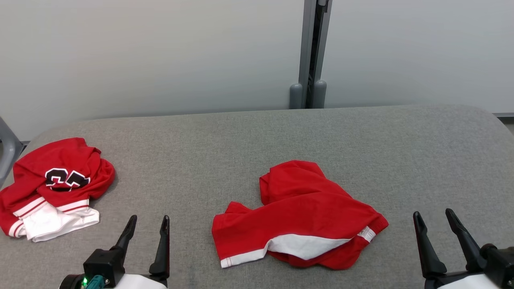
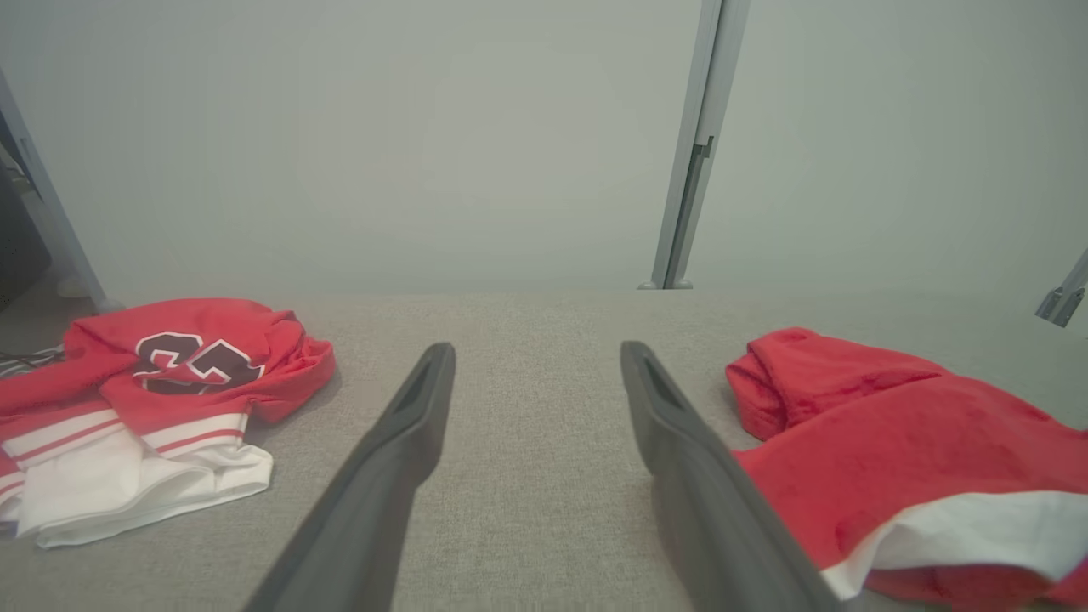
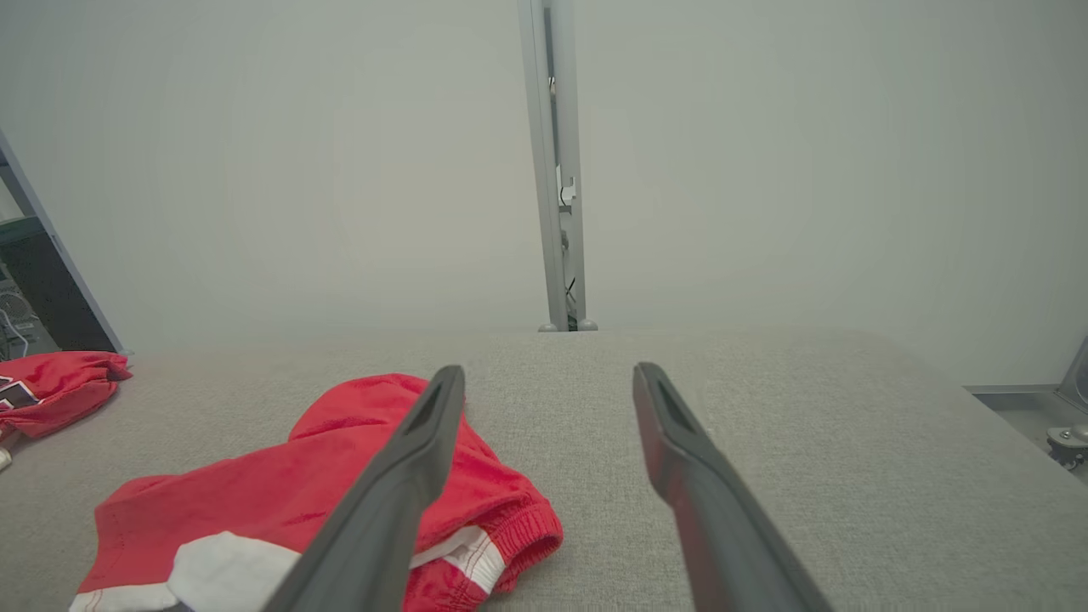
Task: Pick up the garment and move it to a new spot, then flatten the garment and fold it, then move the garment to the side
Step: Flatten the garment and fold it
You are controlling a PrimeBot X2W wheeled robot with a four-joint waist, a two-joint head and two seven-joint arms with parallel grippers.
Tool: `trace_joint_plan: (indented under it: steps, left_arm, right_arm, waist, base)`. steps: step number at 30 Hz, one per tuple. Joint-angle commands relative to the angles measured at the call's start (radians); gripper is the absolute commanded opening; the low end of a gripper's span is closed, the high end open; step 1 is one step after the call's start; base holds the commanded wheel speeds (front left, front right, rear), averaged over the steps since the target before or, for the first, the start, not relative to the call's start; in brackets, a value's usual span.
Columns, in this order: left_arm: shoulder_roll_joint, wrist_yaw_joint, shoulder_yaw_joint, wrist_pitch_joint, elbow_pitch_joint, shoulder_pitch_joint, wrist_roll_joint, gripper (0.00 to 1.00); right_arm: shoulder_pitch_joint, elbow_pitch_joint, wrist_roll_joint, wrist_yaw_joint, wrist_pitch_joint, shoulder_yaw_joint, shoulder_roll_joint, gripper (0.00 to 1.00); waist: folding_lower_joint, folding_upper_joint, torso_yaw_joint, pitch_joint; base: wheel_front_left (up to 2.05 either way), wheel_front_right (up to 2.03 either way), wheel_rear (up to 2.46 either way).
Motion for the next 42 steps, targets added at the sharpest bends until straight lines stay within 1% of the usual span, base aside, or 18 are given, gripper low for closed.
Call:
trace_joint_plan:
  steps: [1, 5, 11, 17, 19, 22, 26, 27, 28, 29, 36, 39, 42]
  left_arm:
    - [0.002, -0.004, -0.003, 0.004, 0.004, -0.019, -0.004, 1.0]
    - [-0.007, -0.029, -0.035, 0.044, 0.017, -0.027, -0.017, 1.0]
    - [-0.036, -0.096, -0.113, 0.163, 0.083, -0.044, -0.06, 1.0]
    - [-0.071, -0.152, -0.161, 0.258, 0.162, -0.053, -0.115, 1.0]
    - [-0.083, -0.163, -0.163, 0.271, 0.201, -0.072, -0.132, 1.0]
    - [-0.086, -0.161, -0.155, 0.264, 0.245, -0.087, -0.137, 1.0]
    - [-0.094, -0.172, -0.149, 0.256, 0.278, -0.102, -0.148, 1.0]
    - [-0.094, -0.176, -0.149, 0.254, 0.285, -0.105, -0.152, 0.96]
    - [-0.093, -0.181, -0.147, 0.246, 0.289, -0.107, -0.153, 0.23]
    - [-0.092, -0.186, -0.146, 0.241, 0.293, -0.109, -0.153, 0.0]
    - [-0.075, -0.183, -0.137, 0.218, 0.292, -0.133, -0.143, 0.0]
    - [-0.075, -0.182, -0.14, 0.218, 0.283, -0.144, -0.14, 0.0]
    - [-0.071, -0.178, -0.143, 0.221, 0.275, -0.154, -0.135, 0.0]
  right_arm:
    - [0.007, 0.0, 0.002, 0.0, 0.002, -0.002, 0.001, 1.0]
    - [0.002, -0.001, 0.006, 0.0, 0.013, 0.004, 0.001, 1.0]
    - [-0.014, 0.004, 0.014, 0.0, 0.025, 0.029, -0.005, 1.0]
    - [-0.039, 0.01, 0.021, 0.0, 0.029, 0.057, -0.013, 1.0]
    - [-0.051, 0.018, 0.027, 0.0, 0.025, 0.064, -0.016, 1.0]
    - [-0.058, 0.025, 0.033, 0.0, 0.021, 0.068, -0.02, 1.0]
    - [-0.06, 0.035, 0.04, 0.0, 0.022, 0.067, -0.025, 1.0]
    - [-0.06, 0.036, 0.042, 0.0, 0.023, 0.067, -0.027, 1.0]
    - [-0.06, 0.038, 0.043, 0.0, 0.024, 0.066, -0.028, 1.0]
    - [-0.058, 0.042, 0.046, 0.0, 0.031, 0.067, -0.032, 1.0]
    - [-0.055, 0.076, 0.111, 0.0, 0.077, 0.123, -0.077, 1.0]
    - [-0.077, 0.111, 0.16, 0.0, 0.097, 0.168, -0.099, 1.0]
    - [-0.116, 0.165, 0.213, 0.0, 0.108, 0.243, -0.128, 1.0]
  waist:
    - [0.0, 0.0, 0.0, 0.003]
    - [0.0, 0.0, -0.006, 0.014]
    - [0.0, 0.0, -0.034, 0.038]
    - [0.0, 0.0, -0.078, 0.084]
    - [0.0, 0.0, -0.096, 0.107]
    - [0.0, 0.0, -0.109, 0.126]
    - [0.0, 0.0, -0.117, 0.136]
    - [0.0, 0.0, -0.119, 0.139]
    - [0.0, 0.0, -0.119, 0.142]
    - [0.0, 0.0, -0.119, 0.144]
    - [0.0, 0.0, -0.107, 0.158]
    - [0.0, 0.0, -0.096, 0.167]
    - [0.0, 0.0, -0.087, 0.177]
  base:
    - [0.0, 0.0, 0.0]
    - [0.0, 0.0, 0.0]
    - [0.0, 0.0, 0.0]
    - [0.0, 0.0, 0.0]
    - [0.0, 0.0, 0.0]
    - [0.0, 0.0, 0.0]
    - [0.0, 0.0, 0.0]
    - [0.0, 0.0, 0.0]
    - [0.0, 0.0, 0.0]
    - [0.0, 0.0, 0.0]
    - [0.0, 0.0, 0.0]
    - [0.0, 0.0, 0.0]
    - [0.0, 0.0, 0.0]
